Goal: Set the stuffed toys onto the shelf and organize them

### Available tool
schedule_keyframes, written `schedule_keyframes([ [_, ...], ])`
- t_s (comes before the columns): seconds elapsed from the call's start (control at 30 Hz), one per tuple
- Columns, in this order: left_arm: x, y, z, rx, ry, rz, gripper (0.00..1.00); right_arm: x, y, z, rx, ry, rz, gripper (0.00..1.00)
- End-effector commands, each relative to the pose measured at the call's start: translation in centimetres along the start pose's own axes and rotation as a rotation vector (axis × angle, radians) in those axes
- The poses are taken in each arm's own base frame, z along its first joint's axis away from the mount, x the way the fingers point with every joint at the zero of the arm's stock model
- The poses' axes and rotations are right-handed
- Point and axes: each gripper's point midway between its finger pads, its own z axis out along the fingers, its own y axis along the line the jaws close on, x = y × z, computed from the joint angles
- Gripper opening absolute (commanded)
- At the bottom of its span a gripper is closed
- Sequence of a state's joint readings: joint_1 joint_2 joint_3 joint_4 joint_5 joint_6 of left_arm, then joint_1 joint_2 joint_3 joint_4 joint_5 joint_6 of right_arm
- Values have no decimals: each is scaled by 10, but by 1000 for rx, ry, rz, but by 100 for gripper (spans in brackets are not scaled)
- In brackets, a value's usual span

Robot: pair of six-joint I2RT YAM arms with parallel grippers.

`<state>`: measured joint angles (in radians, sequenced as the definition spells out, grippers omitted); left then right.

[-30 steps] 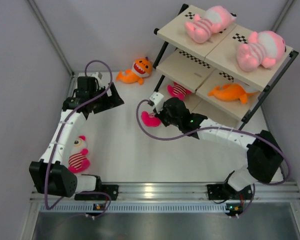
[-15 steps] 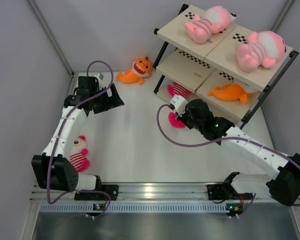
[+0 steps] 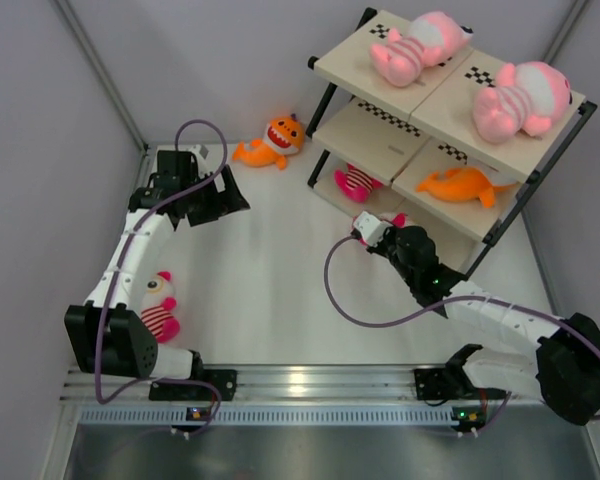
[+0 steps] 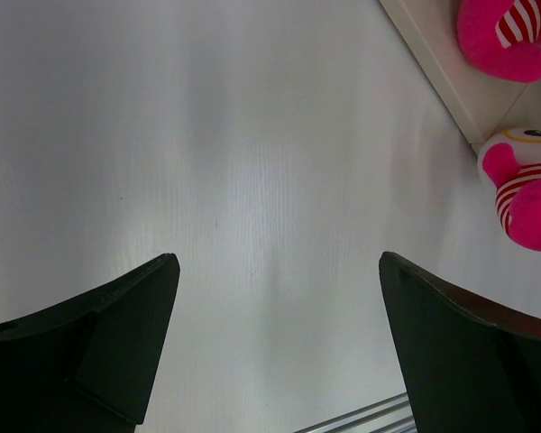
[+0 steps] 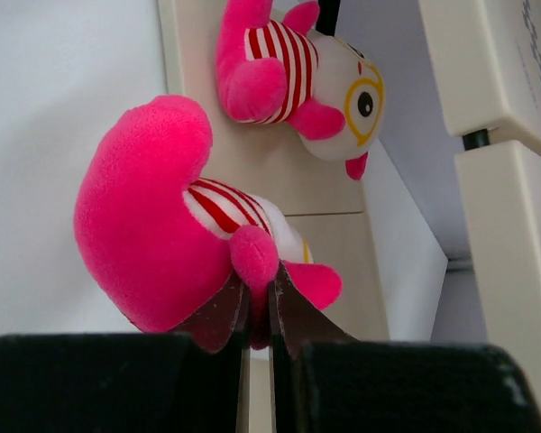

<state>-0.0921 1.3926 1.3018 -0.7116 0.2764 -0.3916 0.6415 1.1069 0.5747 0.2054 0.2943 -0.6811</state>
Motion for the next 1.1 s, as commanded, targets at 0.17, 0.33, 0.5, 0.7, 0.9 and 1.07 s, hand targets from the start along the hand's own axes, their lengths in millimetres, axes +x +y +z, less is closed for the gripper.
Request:
schedule_keyframes([
  [0.17, -25, -14, -14, 42, -74, 26, 99, -33, -44, -12, 185, -210, -38, 0],
  [0.33, -28, -17, -11, 57, -66, 16, 99, -69, -69, -39, 242, -295, -106, 0],
  [0.5, -30, -20, -10, 69, -63, 10, 99, -45, -50, -28, 222, -249, -133, 0],
  [0.7, -30, -23, -16, 83, -73, 18, 99, 19, -17, 20, 106, -68, -153, 0],
  [0.9, -29, -21, -19, 86, -77, 17, 98, 43, -9, 28, 49, -38, -150, 0],
  [1.07, -30, -23, -18, 98, -70, 14, 98, 55, 3, 42, -37, -58, -126, 3],
])
